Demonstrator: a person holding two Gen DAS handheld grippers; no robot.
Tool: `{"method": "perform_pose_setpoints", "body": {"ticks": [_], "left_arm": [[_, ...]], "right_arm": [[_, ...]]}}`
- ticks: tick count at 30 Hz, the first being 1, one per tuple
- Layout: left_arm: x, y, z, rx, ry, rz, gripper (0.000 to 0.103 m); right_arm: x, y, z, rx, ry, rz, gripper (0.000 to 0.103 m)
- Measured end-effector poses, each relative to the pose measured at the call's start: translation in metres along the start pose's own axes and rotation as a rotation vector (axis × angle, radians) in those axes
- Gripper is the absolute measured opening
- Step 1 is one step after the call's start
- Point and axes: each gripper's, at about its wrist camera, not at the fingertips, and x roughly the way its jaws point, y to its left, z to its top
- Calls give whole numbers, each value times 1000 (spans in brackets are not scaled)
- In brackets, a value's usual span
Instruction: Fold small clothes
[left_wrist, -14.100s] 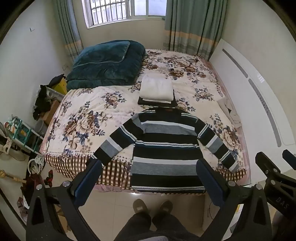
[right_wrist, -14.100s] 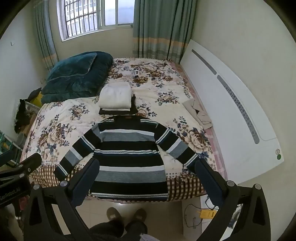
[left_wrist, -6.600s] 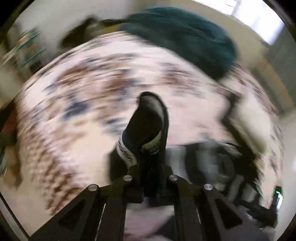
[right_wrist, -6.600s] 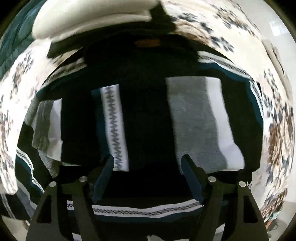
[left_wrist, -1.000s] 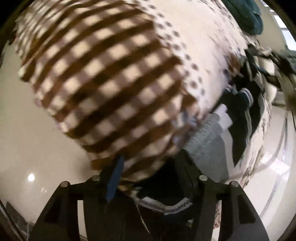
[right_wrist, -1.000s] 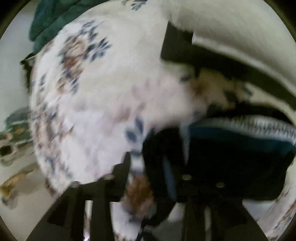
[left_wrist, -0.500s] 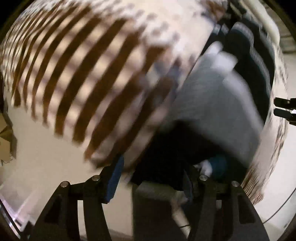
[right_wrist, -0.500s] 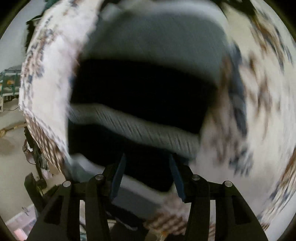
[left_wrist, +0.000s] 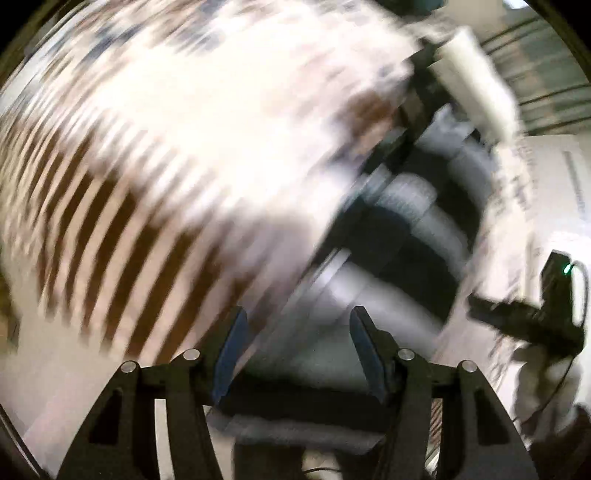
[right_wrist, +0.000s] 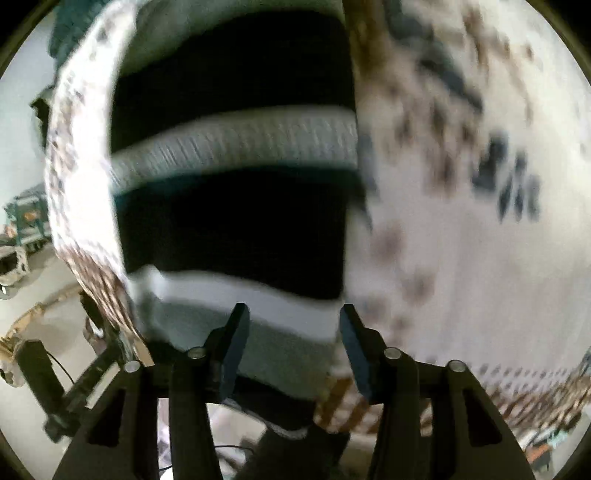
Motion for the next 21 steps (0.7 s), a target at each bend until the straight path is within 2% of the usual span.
{"method": "perform_pose_setpoints", "body": {"ticks": [3,5,7,8,12,13,14,15,16,18,19,20,21], "left_arm": [[20,-59,75,83,-72,-71,55],[39,-87,119,122,-95,-87,55],[66,-114,159,128,-90,-101,55],[80,-124,182,128,-87,-95,55],[123,-145,229,125,-45,-79,55],[130,-148,237,124,-36,-74,52],[135,-154,244,125,-39,-63,28],[137,-157,248,128,-48,-67,16],[138,-160,251,126,-50,-69,12],[134,-161,254,100,-69,-104,11],[125,-158,253,79,-86,-128,11],[120,-158,254,68,-102,-149,11],[115,-158,257,62,-113,-164,11]], "right_arm": [[-34,-2,33,1,-127,20,57],[-52,-11,56,24,-190,34,57],[-69,-23,83,63,-247,63,57],[-81,-33,108,86,-277,80,57],[-99,-61,184,177,-343,162,57],[-103,-69,204,194,-351,184,57],[-103,-72,224,207,-353,207,57],[-102,-77,241,219,-352,221,57],[-99,-79,253,228,-351,244,57],[-93,-85,279,242,-327,332,57],[-88,-88,290,239,-302,401,53],[-86,-91,298,234,-283,466,28],[-86,-91,299,223,-276,469,4]]}}
